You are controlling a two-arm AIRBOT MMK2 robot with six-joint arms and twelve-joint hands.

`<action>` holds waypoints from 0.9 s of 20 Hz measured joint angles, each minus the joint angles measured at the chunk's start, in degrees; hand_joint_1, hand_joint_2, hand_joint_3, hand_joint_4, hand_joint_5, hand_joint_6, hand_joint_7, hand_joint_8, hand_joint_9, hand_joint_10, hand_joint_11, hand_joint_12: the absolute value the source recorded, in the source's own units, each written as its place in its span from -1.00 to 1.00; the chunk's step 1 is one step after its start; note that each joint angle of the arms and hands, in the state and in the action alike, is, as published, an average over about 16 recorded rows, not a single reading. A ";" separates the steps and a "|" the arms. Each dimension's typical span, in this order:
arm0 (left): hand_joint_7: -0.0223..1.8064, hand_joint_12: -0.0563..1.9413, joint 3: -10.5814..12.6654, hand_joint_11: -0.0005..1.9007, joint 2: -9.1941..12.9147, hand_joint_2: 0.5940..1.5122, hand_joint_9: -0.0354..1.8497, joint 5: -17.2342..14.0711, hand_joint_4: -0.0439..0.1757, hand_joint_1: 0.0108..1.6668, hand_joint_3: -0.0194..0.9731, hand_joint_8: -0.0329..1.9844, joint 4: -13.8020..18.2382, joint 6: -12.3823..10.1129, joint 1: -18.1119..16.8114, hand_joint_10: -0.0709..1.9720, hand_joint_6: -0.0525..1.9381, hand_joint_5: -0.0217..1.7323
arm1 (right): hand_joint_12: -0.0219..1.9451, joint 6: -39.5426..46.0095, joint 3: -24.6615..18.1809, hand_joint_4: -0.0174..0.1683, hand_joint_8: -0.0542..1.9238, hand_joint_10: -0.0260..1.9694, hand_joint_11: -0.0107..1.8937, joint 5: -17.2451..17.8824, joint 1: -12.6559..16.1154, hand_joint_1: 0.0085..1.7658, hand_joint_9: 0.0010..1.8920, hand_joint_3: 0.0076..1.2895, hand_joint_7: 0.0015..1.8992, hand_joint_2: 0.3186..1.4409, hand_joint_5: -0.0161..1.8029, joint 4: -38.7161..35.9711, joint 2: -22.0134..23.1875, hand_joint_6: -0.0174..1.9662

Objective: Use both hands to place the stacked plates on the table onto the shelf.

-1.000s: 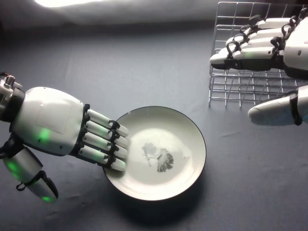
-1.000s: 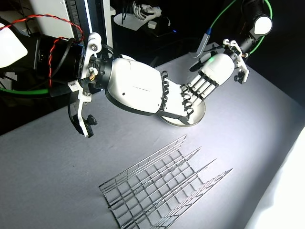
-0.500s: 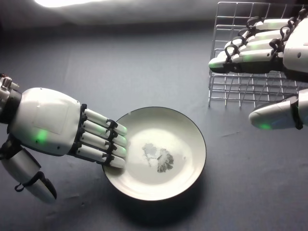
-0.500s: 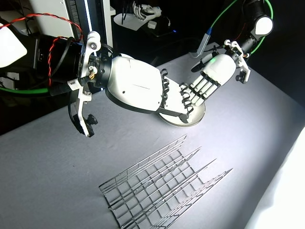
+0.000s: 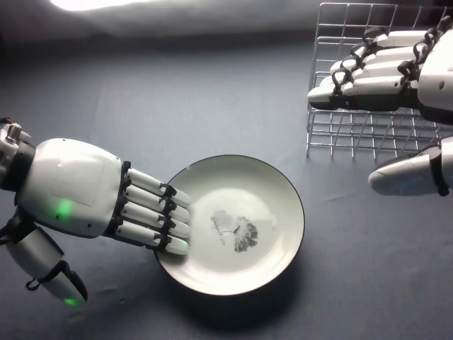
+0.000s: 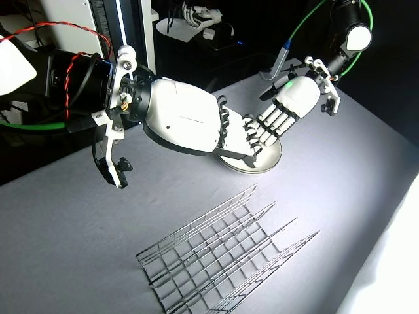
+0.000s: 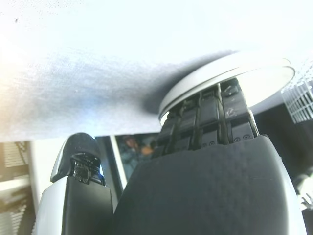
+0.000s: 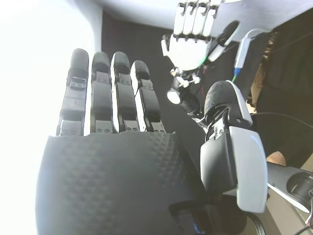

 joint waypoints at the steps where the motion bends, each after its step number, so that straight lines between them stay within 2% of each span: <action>1: -0.97 -0.94 -0.06 -0.98 -0.12 0.27 -0.95 0.07 -0.68 -1.00 -0.95 -0.97 -0.06 0.00 0.13 -0.93 -0.97 -0.97 | -0.37 -0.01 0.05 -0.82 -0.93 -0.96 -0.97 0.24 -0.08 -0.89 -0.80 -0.99 -0.79 0.57 -0.79 -0.01 0.00 -0.96; 5: -0.98 -0.94 -0.40 -0.98 -0.81 0.28 -0.95 0.44 -0.68 -1.00 -0.95 -0.98 -0.49 0.00 0.47 -0.94 -0.97 -0.97 | -0.39 -0.06 0.83 -0.82 -0.93 -0.96 -0.97 2.06 -0.60 -0.91 -0.81 -0.99 -0.80 0.52 -0.79 -0.45 -0.21 -0.96; 8: -0.98 -0.94 -0.68 -0.98 -1.68 0.28 -0.96 0.89 -0.68 -1.00 -0.95 -0.98 -0.88 -0.02 0.55 -0.94 -0.97 -0.97 | -0.38 -0.09 2.19 -0.82 -0.93 -0.96 -0.97 4.87 -1.45 -0.91 -0.81 -0.99 -0.80 0.48 -0.79 -1.40 -0.67 -0.96; 13: -0.98 -0.95 -1.17 -0.98 -3.76 0.28 -0.97 2.05 -0.68 -1.00 -0.95 -0.99 -1.52 -0.20 0.20 -0.95 -0.98 -0.97 | -0.38 -0.17 5.51 -0.81 -0.93 -0.96 -0.97 12.03 -3.53 -0.86 -0.81 -0.99 -0.80 0.37 -0.80 -3.92 -1.92 -0.96; 18: -0.99 -0.95 -1.50 -0.98 -6.06 0.28 -0.97 3.43 -0.67 -1.00 -0.95 -0.99 -1.99 -0.65 -0.60 -0.95 -0.97 -0.97 | -0.36 -0.20 9.90 -0.79 -0.93 -0.96 -0.97 20.58 -6.05 -0.58 -0.82 -0.99 -0.82 0.25 -0.82 -7.31 -3.72 -0.96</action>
